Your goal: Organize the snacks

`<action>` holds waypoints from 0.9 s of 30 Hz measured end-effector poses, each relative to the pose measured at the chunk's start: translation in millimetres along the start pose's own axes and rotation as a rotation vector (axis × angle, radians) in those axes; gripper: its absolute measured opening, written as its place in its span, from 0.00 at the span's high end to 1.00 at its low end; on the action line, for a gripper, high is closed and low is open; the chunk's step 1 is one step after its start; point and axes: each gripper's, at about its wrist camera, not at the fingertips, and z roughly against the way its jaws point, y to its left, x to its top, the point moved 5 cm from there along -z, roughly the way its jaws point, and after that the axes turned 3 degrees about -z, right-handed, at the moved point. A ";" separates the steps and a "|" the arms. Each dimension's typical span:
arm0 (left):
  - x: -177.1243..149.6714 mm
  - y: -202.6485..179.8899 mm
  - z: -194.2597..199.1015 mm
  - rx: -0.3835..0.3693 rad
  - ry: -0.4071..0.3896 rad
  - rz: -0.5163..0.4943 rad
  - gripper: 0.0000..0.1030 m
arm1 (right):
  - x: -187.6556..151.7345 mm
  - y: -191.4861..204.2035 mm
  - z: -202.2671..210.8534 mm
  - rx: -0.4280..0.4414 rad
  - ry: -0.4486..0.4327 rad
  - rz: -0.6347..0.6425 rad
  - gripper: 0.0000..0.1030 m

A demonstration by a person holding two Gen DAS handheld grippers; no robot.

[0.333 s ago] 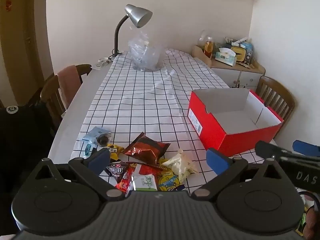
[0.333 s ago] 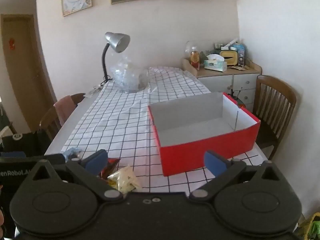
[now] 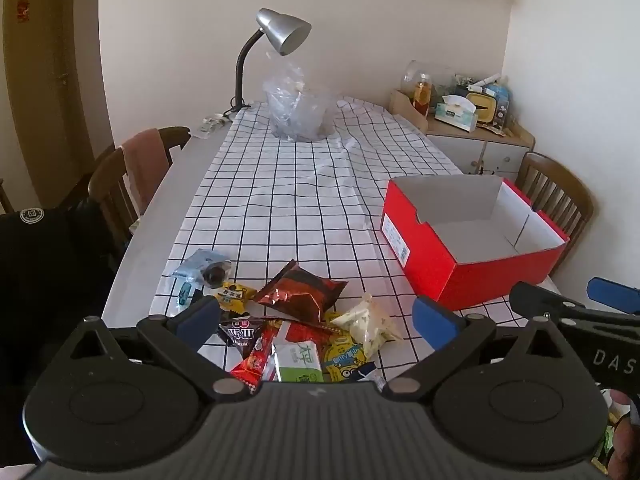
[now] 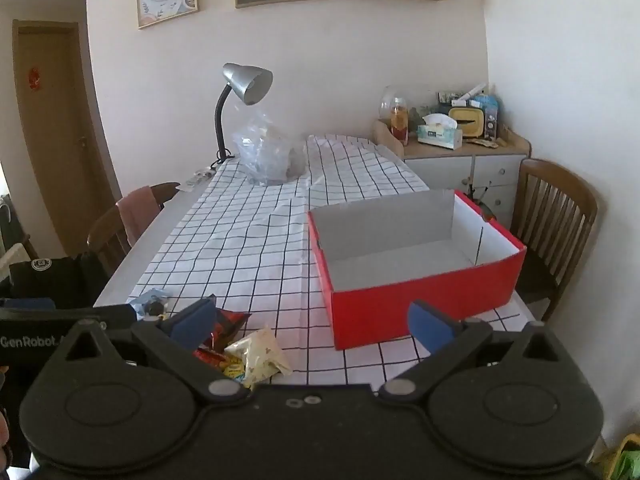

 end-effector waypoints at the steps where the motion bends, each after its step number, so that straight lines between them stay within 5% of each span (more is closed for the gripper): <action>1: 0.3 -1.1 1.4 0.000 -0.001 -0.001 0.00 | 0.6 -0.9 1.3 0.002 -0.001 -0.001 0.00; 27: 1.0 -22.5 3.9 0.060 0.046 0.044 0.00 | 1.1 -21.9 8.9 0.068 0.048 0.040 0.00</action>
